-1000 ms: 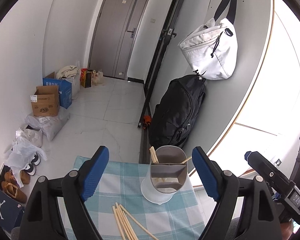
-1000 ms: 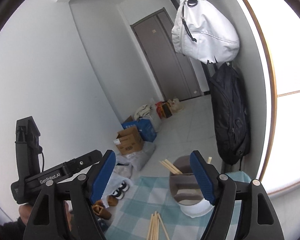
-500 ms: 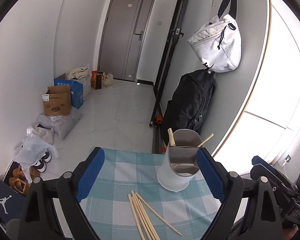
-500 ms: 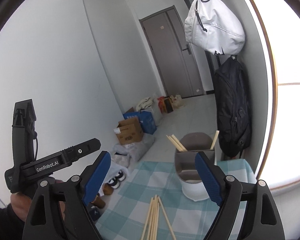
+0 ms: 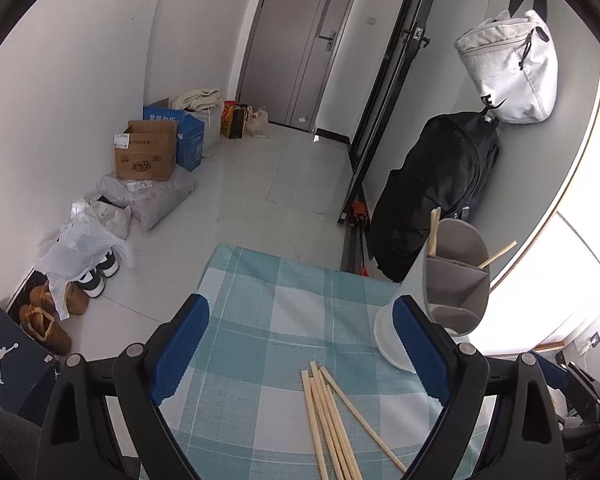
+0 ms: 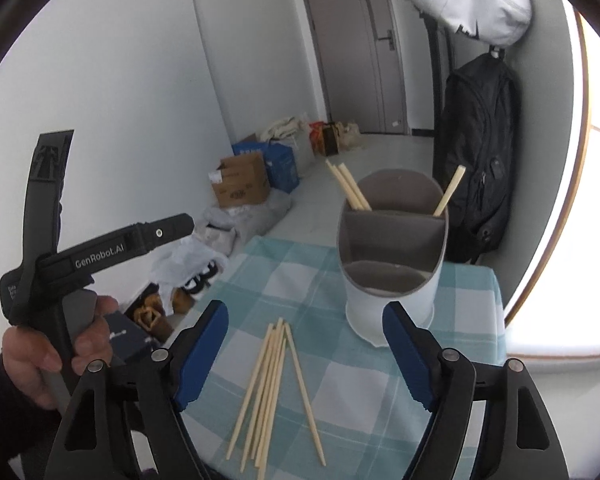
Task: Organize utensils
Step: 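Lower the right gripper onto the chopstick pile and grasp one chopstick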
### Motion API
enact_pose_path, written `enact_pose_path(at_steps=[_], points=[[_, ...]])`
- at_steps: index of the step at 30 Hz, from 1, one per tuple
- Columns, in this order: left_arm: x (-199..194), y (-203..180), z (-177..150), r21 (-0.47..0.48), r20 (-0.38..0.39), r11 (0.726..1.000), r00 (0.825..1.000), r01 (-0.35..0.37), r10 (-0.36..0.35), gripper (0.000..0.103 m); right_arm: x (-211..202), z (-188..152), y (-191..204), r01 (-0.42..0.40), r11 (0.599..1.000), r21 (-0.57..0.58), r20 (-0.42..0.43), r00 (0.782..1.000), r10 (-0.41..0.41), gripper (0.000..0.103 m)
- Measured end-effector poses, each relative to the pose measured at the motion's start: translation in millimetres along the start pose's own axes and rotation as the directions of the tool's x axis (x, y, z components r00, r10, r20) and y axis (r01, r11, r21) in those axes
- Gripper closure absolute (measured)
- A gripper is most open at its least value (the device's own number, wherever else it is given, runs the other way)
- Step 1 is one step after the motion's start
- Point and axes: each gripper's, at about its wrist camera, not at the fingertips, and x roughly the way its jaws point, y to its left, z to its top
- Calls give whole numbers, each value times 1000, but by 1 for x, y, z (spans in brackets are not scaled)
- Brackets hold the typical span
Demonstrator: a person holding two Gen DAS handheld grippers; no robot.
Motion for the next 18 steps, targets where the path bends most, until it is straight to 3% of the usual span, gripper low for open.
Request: enact_pose_path(at_steps=[6, 10, 13, 18], points=[[23, 29, -13, -16, -66, 999, 997, -44, 43, 13, 59, -8, 17, -23, 997, -72, -152, 988, 12, 42], [33, 54, -10, -105, -134, 994, 991, -26, 12, 13, 108, -9, 26, -12, 994, -107, -270, 963, -17, 57], [38, 72, -7, -153, -147, 987, 989, -55, 33, 13, 143, -9, 29, 4, 993, -119, -343, 938, -45, 69], [46, 89, -7, -236, -174, 969, 984, -69, 28, 13, 186, -11, 37, 12, 989, -144, -426, 902, -73, 74]])
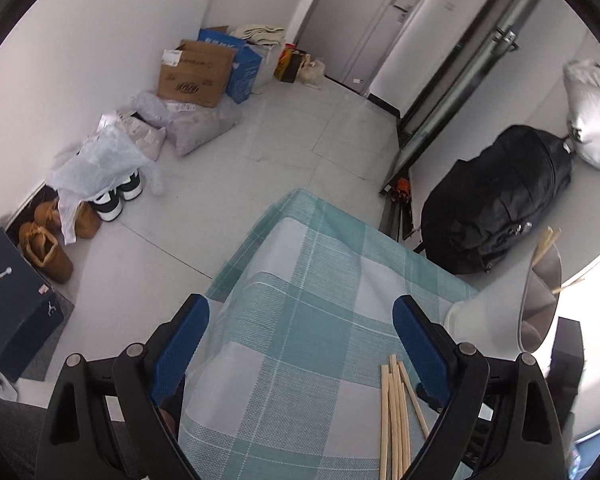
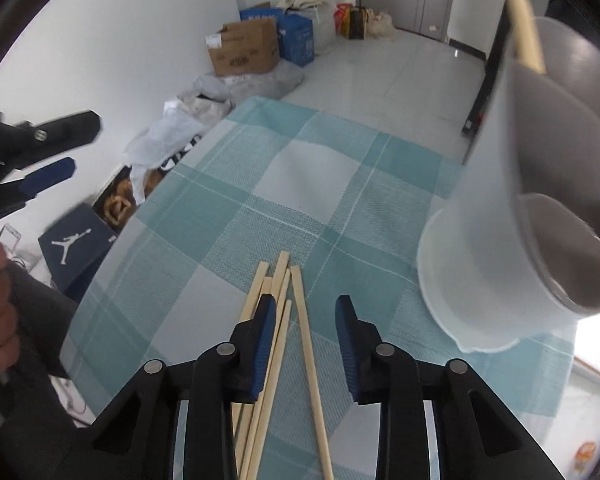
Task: Organize utensils
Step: 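Lower the right gripper onto the chopstick pile and grasp one chopstick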
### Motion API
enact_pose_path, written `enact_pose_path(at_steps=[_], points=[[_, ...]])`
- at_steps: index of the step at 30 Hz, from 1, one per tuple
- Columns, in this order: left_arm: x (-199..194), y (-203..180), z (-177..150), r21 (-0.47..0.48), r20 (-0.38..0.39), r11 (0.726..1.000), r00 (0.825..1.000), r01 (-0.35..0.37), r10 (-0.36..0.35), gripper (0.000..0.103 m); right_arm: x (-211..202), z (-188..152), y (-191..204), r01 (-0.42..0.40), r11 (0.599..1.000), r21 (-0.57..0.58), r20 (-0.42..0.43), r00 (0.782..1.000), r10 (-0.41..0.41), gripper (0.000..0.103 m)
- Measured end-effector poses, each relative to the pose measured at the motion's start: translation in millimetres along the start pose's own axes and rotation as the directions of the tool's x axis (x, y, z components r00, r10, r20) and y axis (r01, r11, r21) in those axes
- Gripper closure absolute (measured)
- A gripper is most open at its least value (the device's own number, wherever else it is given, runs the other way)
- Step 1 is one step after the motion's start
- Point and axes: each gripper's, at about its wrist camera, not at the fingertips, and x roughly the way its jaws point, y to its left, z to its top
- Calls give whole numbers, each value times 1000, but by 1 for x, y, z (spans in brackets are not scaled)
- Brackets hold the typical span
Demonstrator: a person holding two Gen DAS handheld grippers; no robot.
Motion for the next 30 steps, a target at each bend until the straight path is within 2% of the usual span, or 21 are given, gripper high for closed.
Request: enact_pose_path(at_steps=[3, 5, 17, 23, 24, 26, 30], points=[[3, 6, 2, -25, -8, 1000, 1000, -10, 10, 13, 18, 6, 3, 20, 1000, -15, -58, 998, -21, 82], [3, 9, 3, -42, -16, 999, 1000, -5, 4, 13, 20, 9, 3, 29, 999, -20, -60, 998, -30, 83], [8, 19, 5, -77, -61, 997, 998, 23, -28, 13, 25, 24, 12, 67, 997, -41, -135, 988, -72, 83], [10, 22, 6, -84, -70, 996, 997, 20, -26, 13, 30, 28, 26, 101, 989, -108, -164, 979, -118, 83], [10, 22, 6, -86, -73, 996, 997, 19, -26, 13, 31, 25, 27, 101, 989, -104, -183, 976, -119, 85], [11, 24, 6, -94, -81, 995, 996, 20, -28, 13, 29, 22, 22, 97, 992, -84, -167, 980, -110, 85], [11, 25, 5, -104, -85, 994, 996, 22, -31, 13, 24, 16, 1, 55, 998, 22, -153, 987, -51, 91]])
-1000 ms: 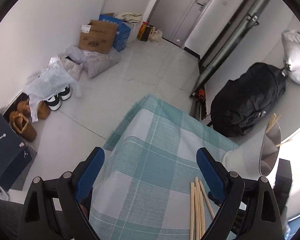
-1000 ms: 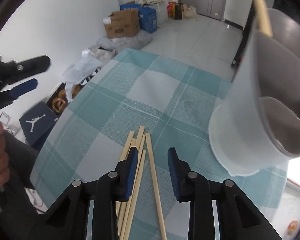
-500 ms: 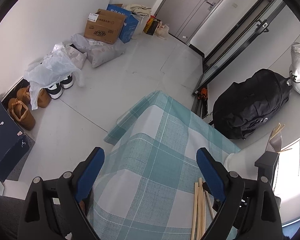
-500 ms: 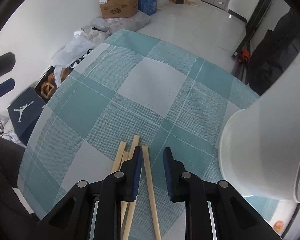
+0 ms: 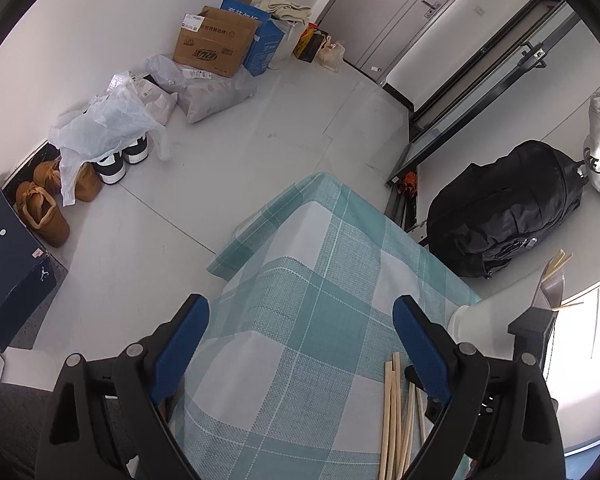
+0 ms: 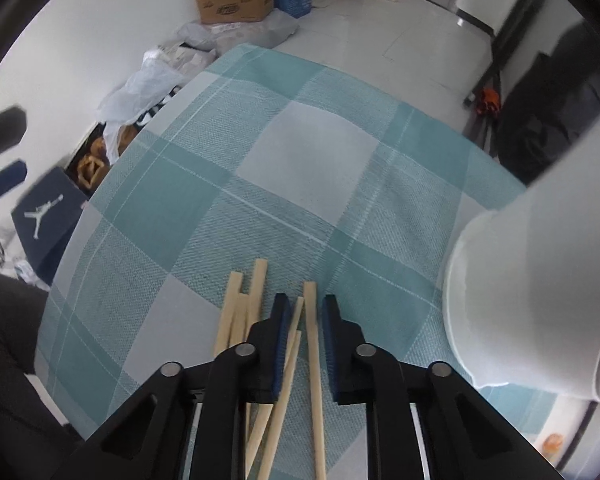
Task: Organize utensils
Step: 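Lower the right gripper onto the chopstick pile and grasp one chopstick, then carry the chopstick above the holder with the right gripper while the left gripper grasps a chopstick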
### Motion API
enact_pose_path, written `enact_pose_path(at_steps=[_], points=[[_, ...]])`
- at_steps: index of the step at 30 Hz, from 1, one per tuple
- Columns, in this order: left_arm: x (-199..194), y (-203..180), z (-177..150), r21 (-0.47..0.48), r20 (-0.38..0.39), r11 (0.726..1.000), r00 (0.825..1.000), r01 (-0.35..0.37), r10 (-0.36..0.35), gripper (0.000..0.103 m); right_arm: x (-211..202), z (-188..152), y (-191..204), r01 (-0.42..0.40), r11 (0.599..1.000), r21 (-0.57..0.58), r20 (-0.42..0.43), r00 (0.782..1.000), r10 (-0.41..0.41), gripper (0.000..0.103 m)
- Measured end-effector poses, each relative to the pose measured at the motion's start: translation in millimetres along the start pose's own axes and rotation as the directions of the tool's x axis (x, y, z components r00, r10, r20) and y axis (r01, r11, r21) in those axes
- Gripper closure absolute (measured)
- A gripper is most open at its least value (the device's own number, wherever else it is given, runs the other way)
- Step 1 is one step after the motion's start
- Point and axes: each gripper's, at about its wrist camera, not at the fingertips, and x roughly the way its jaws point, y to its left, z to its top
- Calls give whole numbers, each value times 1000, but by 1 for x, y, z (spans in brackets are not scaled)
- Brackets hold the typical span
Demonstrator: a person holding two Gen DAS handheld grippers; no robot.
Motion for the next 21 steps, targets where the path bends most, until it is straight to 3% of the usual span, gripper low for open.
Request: enact_pose_path(at_steps=[9, 21], points=[[2, -4, -1, 8, -13, 1000, 1000, 2, -2, 13, -4, 1, -23, -96, 987, 132, 33, 995, 93, 94], [7, -5, -2, -11, -42, 1000, 999, 9, -10, 13, -2, 15, -20, -41, 989, 142, 14, 999, 39, 91]])
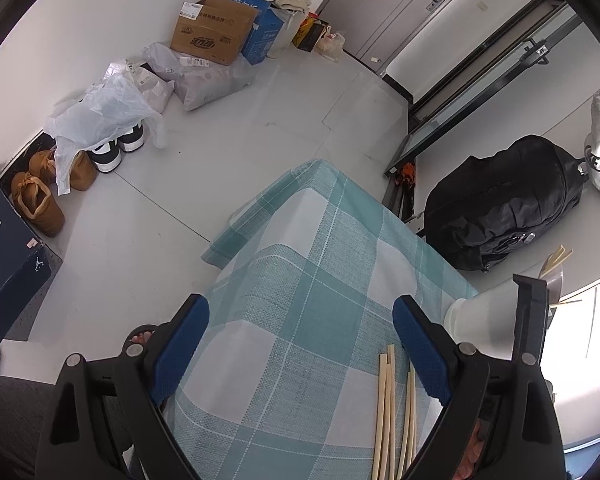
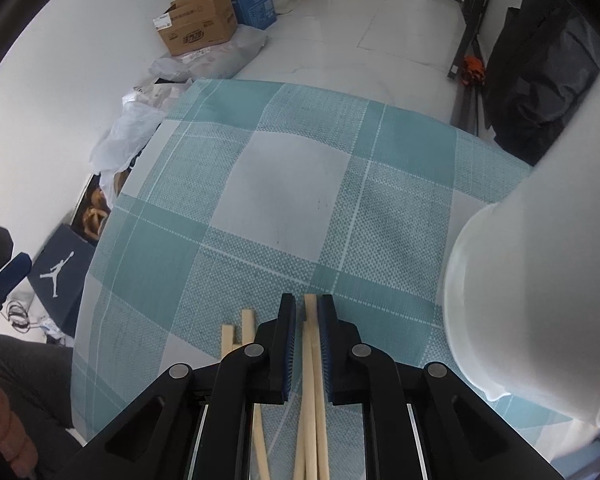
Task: Organize utensils
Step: 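Carry the chopstick above the holder with the right gripper while the left gripper grasps a chopstick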
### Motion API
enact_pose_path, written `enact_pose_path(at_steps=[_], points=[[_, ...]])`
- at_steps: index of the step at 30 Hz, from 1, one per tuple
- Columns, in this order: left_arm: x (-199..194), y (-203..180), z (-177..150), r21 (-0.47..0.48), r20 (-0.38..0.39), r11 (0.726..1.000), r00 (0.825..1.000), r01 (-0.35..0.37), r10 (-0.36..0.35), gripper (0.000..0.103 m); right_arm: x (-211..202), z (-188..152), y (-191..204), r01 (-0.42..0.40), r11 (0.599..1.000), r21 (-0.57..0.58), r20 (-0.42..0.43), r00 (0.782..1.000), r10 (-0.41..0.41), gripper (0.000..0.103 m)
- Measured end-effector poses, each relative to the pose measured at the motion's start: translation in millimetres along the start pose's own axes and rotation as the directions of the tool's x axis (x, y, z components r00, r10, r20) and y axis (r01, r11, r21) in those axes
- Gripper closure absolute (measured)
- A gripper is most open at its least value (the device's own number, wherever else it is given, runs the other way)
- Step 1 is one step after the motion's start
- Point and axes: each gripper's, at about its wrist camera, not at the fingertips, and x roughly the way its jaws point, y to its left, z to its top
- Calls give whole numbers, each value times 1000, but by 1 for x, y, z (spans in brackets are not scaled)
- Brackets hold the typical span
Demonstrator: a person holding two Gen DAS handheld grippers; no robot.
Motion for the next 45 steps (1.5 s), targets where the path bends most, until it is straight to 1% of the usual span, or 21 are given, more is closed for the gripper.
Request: enact_pose_path(at_steps=[3, 6, 9, 13, 15, 19, 20, 21, 22, 25, 26, 29, 31, 33, 34, 36, 38, 39, 40, 42, 45], points=[[0, 0, -1, 5, -3, 1000, 1000, -3, 3, 13, 2, 3, 4, 13, 1000, -8, 5, 1000, -13, 97], [3, 0, -1, 2, -12, 1000, 1000, -7, 7, 13, -3, 4, 3, -3, 1000, 6, 38, 999, 2, 98], [5, -2, -3, 13, -18, 1000, 1000, -18, 18, 13, -18, 4, 3, -24, 1000, 15, 108, 994, 22, 98], [10, -10, -8, 61, -30, 997, 999, -43, 45, 13, -52, 1, -1, -41, 999, 24, 220, 975, 35, 98], [13, -16, -12, 99, -47, 994, 997, -52, 56, 13, -72, -5, -5, -58, 998, 28, 281, 959, 47, 98], [21, -31, -26, 191, -102, 979, 991, -67, 88, 13, -110, -22, -12, -77, 997, 23, 401, 914, 61, 98], [24, -36, -32, 222, -121, 972, 988, -69, 98, 13, -121, -29, -17, -86, 996, 29, 440, 896, 65, 98], [26, -39, -36, 242, -133, 968, 986, -69, 104, 13, -128, -32, -19, -94, 995, 34, 462, 884, 67, 98], [29, -45, -43, 274, -150, 959, 981, -75, 120, 13, -135, -36, -22, -106, 994, 41, 492, 868, 72, 98], [35, -55, -56, 341, -170, 936, 973, -93, 159, 13, -155, -53, -37, -132, 988, 83, 584, 810, 59, 98], [37, -59, -60, 362, -176, 927, 970, -97, 170, 13, -159, -60, -43, -152, 983, 99, 609, 791, 61, 98], [41, -66, -68, 401, -179, 908, 961, -122, 209, 13, -165, -75, -57, -184, 974, 133, 646, 761, 55, 98], [43, -70, -70, 413, -169, 899, 958, -145, 232, 13, -166, -82, -65, -204, 969, 137, 659, 750, 64, 98], [42, -74, -74, 432, -153, 890, 960, -148, 234, 13, -167, -89, -71, -208, 969, 135, 664, 745, 67, 98], [43, -76, -76, 443, -147, 882, 958, -159, 246, 13, -168, -92, -74, -209, 969, 133, 668, 741, 68, 98], [49, -77, -81, 462, -145, 867, 948, -189, 284, 13, -172, -99, -79, -211, 969, 131, 678, 732, 68, 98], [55, -77, -85, 463, -165, 864, 938, -198, 304, 13, -176, -104, -85, -224, 965, 133, 691, 719, 72, 98], [55, -78, -87, 480, -144, 850, 936, -217, 320, 13, -175, -106, -85, -227, 965, 132, 694, 716, 73, 98], [55, -80, -88, 493, -136, 841, 935, -223, 327, 12, -175, -109, -88, -225, 965, 133, 700, 711, 69, 98], [56, -81, -89, 500, -131, 835, 933, -230, 336, 12, -178, -114, -91, -226, 965, 130, 712, 699, 67, 98], [59, -82, -87, 505, -122, 823, 923, -259, 365, 11, -183, -119, -98, -243, 960, 137, 729, 681, 68, 98]])
